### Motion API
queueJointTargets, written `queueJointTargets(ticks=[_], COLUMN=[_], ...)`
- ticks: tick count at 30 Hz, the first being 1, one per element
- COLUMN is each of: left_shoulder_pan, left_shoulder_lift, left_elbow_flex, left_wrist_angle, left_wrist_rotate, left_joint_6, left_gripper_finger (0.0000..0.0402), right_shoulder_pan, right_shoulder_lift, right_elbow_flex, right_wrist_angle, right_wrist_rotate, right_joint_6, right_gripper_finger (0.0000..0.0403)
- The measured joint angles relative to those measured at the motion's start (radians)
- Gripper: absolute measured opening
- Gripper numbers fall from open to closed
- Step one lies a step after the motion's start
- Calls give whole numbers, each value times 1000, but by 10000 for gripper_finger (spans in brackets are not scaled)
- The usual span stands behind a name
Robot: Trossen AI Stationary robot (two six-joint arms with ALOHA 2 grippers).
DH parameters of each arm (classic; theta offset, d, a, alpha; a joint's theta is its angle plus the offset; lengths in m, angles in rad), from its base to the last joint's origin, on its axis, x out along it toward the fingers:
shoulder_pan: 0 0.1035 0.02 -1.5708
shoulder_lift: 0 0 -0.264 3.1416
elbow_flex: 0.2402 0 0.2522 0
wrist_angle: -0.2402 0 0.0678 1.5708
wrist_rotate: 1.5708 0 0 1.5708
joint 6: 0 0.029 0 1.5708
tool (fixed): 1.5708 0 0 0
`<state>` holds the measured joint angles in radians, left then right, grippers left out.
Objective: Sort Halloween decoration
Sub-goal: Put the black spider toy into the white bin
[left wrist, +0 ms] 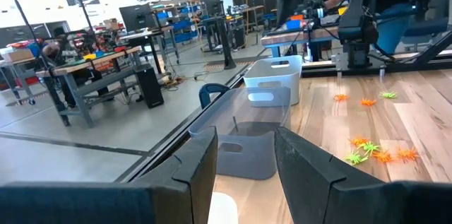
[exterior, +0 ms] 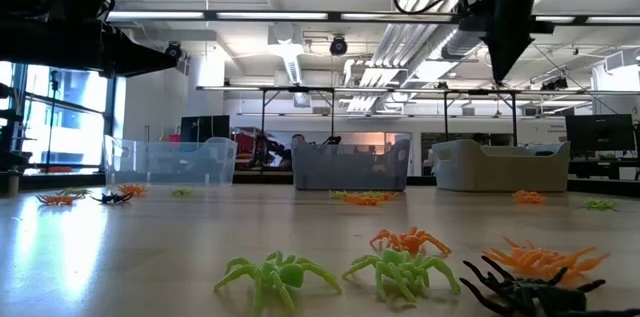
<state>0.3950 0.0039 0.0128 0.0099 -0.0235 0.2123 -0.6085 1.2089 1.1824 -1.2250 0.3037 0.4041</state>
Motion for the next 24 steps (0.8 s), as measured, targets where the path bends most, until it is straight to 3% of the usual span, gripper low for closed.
queueJointTargets(ticks=[7, 24], left_shoulder_pan=[0, 0], left_shoulder_lift=[0, 0], left_elbow_flex=[0, 0], left_wrist_angle=[0, 0], left_wrist_rotate=[0, 0], left_joint_6=[0, 0], left_gripper_finger=[131, 131], right_shoulder_pan=[-150, -153], right_shoulder_lift=[86, 395], right_elbow_flex=[0, -12], right_wrist_angle=[46, 190], right_wrist_rotate=[-101, -167], right_joint_6=[-90, -143], right_gripper_finger=[8, 8])
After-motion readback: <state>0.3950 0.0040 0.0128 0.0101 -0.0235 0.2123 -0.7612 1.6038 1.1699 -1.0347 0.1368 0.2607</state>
